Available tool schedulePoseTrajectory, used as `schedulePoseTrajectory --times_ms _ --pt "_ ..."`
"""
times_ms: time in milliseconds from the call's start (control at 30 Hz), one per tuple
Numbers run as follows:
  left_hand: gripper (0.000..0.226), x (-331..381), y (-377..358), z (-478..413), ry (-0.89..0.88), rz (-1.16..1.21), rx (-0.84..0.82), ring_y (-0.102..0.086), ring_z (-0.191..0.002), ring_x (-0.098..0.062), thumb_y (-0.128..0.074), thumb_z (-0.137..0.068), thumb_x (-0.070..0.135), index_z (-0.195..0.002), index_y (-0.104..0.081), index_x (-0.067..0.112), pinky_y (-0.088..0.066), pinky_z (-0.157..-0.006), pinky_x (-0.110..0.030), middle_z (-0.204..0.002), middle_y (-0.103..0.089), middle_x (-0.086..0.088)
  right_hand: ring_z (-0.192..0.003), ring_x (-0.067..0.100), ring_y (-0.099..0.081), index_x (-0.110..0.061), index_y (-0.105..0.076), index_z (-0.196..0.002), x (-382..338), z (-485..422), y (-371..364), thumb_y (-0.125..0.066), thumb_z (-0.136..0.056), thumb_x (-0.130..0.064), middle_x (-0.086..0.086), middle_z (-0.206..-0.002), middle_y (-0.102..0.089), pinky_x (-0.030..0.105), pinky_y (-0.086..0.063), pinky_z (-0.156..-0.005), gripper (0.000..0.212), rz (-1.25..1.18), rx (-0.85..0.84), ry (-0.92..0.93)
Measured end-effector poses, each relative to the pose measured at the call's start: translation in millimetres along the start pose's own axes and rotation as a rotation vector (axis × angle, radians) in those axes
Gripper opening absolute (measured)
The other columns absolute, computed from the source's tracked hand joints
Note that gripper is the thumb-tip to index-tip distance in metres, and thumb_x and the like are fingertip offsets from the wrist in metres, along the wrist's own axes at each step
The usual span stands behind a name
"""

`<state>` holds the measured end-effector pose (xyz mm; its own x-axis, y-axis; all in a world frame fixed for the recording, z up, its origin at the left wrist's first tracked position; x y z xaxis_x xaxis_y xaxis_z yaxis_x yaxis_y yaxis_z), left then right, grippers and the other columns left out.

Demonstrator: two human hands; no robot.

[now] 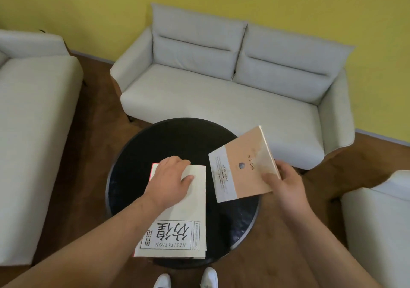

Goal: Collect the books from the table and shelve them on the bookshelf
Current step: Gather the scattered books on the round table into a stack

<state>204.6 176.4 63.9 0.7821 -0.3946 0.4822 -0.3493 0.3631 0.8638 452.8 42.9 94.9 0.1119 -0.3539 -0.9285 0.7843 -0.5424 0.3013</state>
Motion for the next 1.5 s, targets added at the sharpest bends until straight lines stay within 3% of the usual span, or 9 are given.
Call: schedulePoseTrajectory --times_ms 267,400,567,700,833,900,1000,1167,1500 --pt "0.045 11.4 42.8 13.3 0.008 0.577 -0.01 -0.043 -0.136 -0.007 -0.054 -0.098 0.036 -0.143 -0.048 0.03 -0.036 -0.116 -0.039 -0.144 -0.049 0.013 -0.075 0.012 -0.072 -0.03 -0.069 -0.087 -109.7 61.8 17.1 -0.066 -0.094 -0.037 -0.01 -0.082 -0.076 0.029 -0.057 -0.062 0.011 -0.143 0.172 0.207" --pt "0.035 37.1 46.2 40.7 -0.055 0.962 -0.229 -0.065 -0.116 -0.01 -0.055 -0.095 0.041 -0.127 -0.061 0.027 -0.051 -0.101 -0.039 -0.124 -0.069 0.009 -0.078 0.019 -0.072 -0.021 -0.071 -0.087 -115.1 65.5 -5.8 -0.066 -0.095 -0.035 -0.001 -0.085 -0.076 0.035 -0.059 -0.064 0.017 -0.26 0.141 0.158" --pt "0.024 -2.1 21.1 61.1 0.296 1.223 -0.142 -0.073 -0.096 -0.024 -0.044 -0.105 0.027 -0.112 -0.063 0.015 -0.058 -0.086 -0.044 -0.107 -0.075 -0.008 -0.084 0.023 -0.075 -0.014 -0.07 -0.097 -74.8 61.8 -58.3 -0.061 -0.099 -0.036 0.007 -0.094 -0.078 0.042 -0.062 -0.072 0.024 -0.379 0.064 -0.006" --pt "0.028 -41.1 -10.0 78.6 0.489 1.206 -0.16 -0.074 -0.093 -0.026 -0.044 -0.104 0.033 -0.117 -0.061 0.016 -0.059 -0.086 -0.051 -0.104 -0.076 -0.007 -0.091 0.013 -0.072 -0.018 -0.06 -0.12 -23.5 68.3 -108.5 -0.063 -0.098 -0.02 -0.004 -0.109 -0.072 0.033 -0.062 -0.073 0.023 -0.021 -0.118 -0.098" --pt "0.034 -61.9 5.2 79.3 0.309 0.422 -0.108 -0.065 -0.087 -0.009 -0.051 -0.095 0.045 -0.118 -0.051 0.02 -0.057 -0.07 -0.031 -0.105 -0.062 0.007 -0.09 0.002 -0.063 -0.039 -0.04 -0.125 12.1 83.9 -140.4 -0.066 -0.095 -0.018 -0.028 -0.104 -0.053 0.016 -0.054 -0.058 0.045 0.219 -0.232 -0.111" --pt "0.041 -65.9 16.5 84.8 0.268 0.204 -0.009 -0.058 -0.099 -0.012 -0.058 -0.091 0.048 -0.119 -0.046 0.021 -0.052 -0.077 -0.029 -0.112 -0.052 0.006 -0.094 0.002 -0.064 -0.041 -0.039 -0.128 20.4 85.2 -145.7 -0.063 -0.096 -0.016 -0.027 -0.11 -0.056 0.016 -0.054 -0.061 0.047 0.184 -0.228 -0.098" --pt "0.056 -77.0 12.7 92.5 0.301 0.497 0.036 -0.053 -0.112 -0.012 -0.067 -0.09 0.036 -0.136 -0.038 0.019 -0.045 -0.087 -0.024 -0.129 -0.045 0.006 -0.101 0.007 -0.071 -0.038 -0.042 -0.136 34.1 86.7 -152.7 -0.063 -0.097 -0.021 -0.016 -0.122 -0.065 0.022 -0.06 -0.07 0.048 0.108 -0.238 -0.125" --pt "0.039 -86.1 -40.7 100.6 0.485 1.144 -0.237 -0.068 -0.1 -0.017 -0.059 -0.098 0.033 -0.132 -0.041 0.024 -0.055 -0.08 -0.033 -0.114 -0.068 0.002 -0.106 0.023 -0.074 -0.035 -0.05 -0.133 59.3 82.8 -159.5 -0.067 -0.094 -0.025 -0.001 -0.121 -0.073 0.053 -0.058 -0.093 0.044 -0.099 -0.345 -0.311" --pt "0.036 -87.4 -52.6 91.9 0.444 1.241 -0.365 -0.071 -0.107 -0.022 -0.053 -0.101 0.028 -0.136 -0.045 0.021 -0.054 -0.094 -0.043 -0.118 -0.073 -0.003 -0.105 0.032 -0.074 -0.024 -0.052 -0.132 86.7 82.2 -165.1 -0.069 -0.094 -0.032 0.009 -0.116 -0.076 0.056 -0.056 -0.095 0.043 -0.247 -0.441 -0.472"
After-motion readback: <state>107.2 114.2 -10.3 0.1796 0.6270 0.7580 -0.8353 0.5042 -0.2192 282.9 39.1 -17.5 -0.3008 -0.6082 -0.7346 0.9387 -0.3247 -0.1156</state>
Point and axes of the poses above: each hand's wrist, its own z-axis away from the middle knuckle, its own y-axis out of the back of the hand, x = y × z, the point moved 9 cm from there along -z, towards the middle knuckle
